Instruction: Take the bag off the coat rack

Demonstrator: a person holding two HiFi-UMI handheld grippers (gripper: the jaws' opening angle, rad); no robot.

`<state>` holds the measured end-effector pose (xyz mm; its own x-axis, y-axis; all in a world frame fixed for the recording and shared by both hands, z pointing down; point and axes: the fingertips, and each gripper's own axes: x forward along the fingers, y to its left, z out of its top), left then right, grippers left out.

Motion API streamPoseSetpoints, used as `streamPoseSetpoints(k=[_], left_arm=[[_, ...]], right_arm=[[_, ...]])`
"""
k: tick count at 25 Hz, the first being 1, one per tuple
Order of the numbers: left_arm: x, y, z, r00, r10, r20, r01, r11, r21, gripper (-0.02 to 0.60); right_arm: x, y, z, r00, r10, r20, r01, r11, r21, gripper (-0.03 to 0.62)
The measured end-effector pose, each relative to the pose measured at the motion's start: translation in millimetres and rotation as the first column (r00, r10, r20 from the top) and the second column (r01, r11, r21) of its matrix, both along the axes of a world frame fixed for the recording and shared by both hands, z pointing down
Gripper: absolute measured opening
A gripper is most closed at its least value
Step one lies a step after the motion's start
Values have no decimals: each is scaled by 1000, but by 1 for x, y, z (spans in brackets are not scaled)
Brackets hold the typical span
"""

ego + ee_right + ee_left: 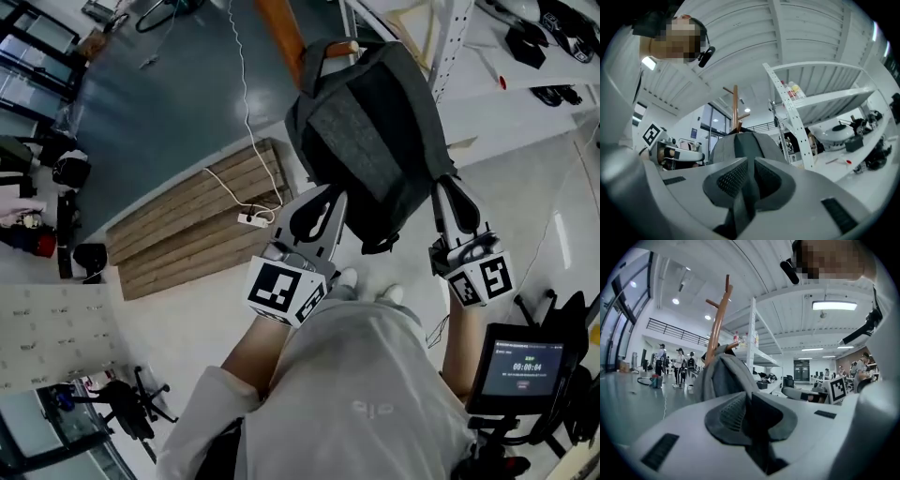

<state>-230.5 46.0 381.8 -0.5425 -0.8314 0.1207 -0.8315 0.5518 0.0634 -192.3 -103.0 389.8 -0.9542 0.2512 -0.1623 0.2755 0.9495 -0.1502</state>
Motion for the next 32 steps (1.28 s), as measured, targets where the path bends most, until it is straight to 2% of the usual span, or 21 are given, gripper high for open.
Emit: streamPoseSetpoints(k=[3,5,7,10,12,15,19,22,24,26,28,30,32], left_arm=[[-21,6,-23,997,-67,26,67,998,-1,98],[-37,5,-42,991,-109,79,111,993,-27,118],[-52,4,-62,980,-135,143,145,988,-61,132],[-73,-3,-91,965,-138,225,169,977,-126,155],[-89,-8,-109,947,-156,280,211,961,-179,163],[-106,-16,-121,932,-157,327,258,920,-294,163],[-115,-23,-118,948,-145,283,259,867,-426,163],[-121,-21,-113,948,-158,277,287,800,-527,163],[-125,-23,-109,948,-166,272,297,767,-568,161],[-130,-27,-104,953,-171,251,290,754,-589,161],[-134,-31,-101,958,-177,225,279,752,-597,160],[-138,-33,-99,963,-185,197,267,757,-596,160],[-140,-34,-97,967,-193,166,254,765,-592,147]], right_arm=[[-31,-3,-34,996,-63,63,55,991,121,27],[-52,-5,-57,990,-109,92,90,976,196,52],[-70,-2,-82,982,-143,123,104,954,281,52],[-95,8,-116,967,-203,154,124,902,413,77],[-112,19,-136,953,-261,154,156,859,488,78],[-134,33,-149,944,-314,102,197,783,590,78],[-149,52,-144,931,-365,-29,276,649,709,78],[-156,62,-142,912,-402,-80,311,552,774,78],[-163,63,-135,899,-417,-131,346,494,798,78],[-170,64,-125,880,-434,-191,388,428,816,78],[-178,65,-116,862,-445,-242,423,370,827,78],[-185,66,-112,852,-446,-274,444,338,830,78],[-191,69,-110,840,-451,-301,469,324,822,78]])
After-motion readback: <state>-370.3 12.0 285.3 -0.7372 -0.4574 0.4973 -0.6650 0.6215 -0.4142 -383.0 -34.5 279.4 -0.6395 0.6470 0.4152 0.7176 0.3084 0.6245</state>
